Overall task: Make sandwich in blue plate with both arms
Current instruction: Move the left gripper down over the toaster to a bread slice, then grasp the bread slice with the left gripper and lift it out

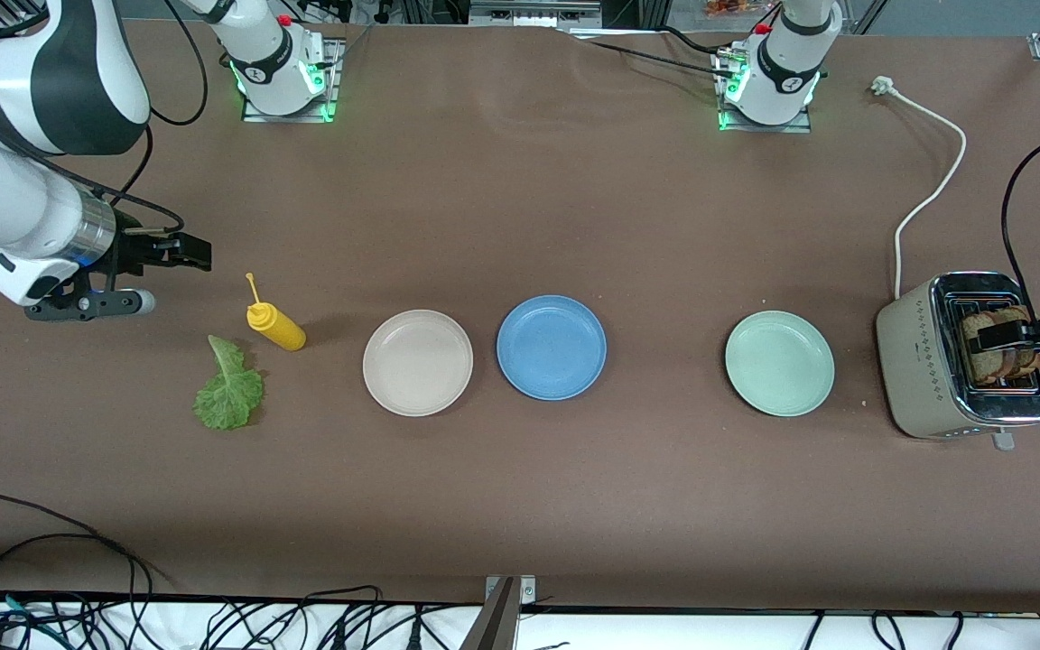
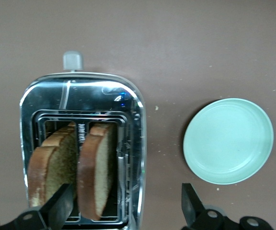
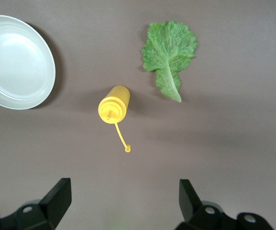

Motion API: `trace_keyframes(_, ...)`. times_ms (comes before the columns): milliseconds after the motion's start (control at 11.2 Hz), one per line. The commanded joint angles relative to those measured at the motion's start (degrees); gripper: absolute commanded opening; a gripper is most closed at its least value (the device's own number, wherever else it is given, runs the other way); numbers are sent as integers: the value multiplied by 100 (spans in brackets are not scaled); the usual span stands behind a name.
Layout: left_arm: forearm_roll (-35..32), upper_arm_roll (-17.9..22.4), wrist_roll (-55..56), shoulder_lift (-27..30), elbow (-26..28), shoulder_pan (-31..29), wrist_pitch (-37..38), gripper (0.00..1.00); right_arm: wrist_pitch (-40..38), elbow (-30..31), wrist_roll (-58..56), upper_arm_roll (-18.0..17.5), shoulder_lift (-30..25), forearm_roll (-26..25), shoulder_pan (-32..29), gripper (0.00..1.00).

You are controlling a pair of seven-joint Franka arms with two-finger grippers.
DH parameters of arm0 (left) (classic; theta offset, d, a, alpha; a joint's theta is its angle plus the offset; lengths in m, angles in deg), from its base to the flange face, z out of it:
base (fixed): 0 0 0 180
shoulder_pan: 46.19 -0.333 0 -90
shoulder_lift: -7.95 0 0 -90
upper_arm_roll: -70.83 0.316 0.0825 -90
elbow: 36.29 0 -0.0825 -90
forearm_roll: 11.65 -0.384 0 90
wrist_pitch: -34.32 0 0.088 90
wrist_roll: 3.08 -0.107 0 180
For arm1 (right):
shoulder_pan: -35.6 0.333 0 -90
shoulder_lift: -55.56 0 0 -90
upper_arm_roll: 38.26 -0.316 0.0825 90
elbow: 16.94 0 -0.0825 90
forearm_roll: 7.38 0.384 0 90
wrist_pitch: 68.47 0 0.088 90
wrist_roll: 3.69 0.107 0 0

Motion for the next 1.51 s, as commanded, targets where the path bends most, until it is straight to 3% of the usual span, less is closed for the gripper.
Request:
trace_keyframes(0, -120, -41, -146, -284, -150, -158, 10, 100, -91, -72, -97, 6, -15, 101, -6, 100)
trace_keyframes(178, -129, -41, -146, -416, -106, -272, 10, 100, -91, -72, -97, 6, -15, 101, -6, 100)
trace_keyframes(267, -173, -41, -181, -443, -45, -281, 19, 94, -91, -64, -97, 6, -15, 101, -6, 100)
trace_keyframes(356, -417, -41, -225, -452, 16, -273, 54, 76, -91, -63, -97, 6, -15, 109, -6, 100)
trace_keyframes(444, -541, -50, -295, -452, 69, -264, 106, 50, -91, -63, -97, 6, -15, 109, -6, 100)
trace_keyframes(533, -560, -58, -296, -452, 113, -264, 220, 16, -91, -63, -97, -3, -15, 109, -6, 100)
trace_keyframes(622, -560, -58, -304, -452, 114, -272, 369, 0, -91, -63, -97, -3, -15, 109, -6, 100)
trace_keyframes(1156, -604, -93, -524, -233, 17, -211, 738, 0, -91, -55, -97, 6, -15, 109, -6, 100)
trace_keyframes(1422, -1120, -330, -516, 153, -61, -19, 993, 0, -91, -55, -97, 6, -15, 109, -15, 100)
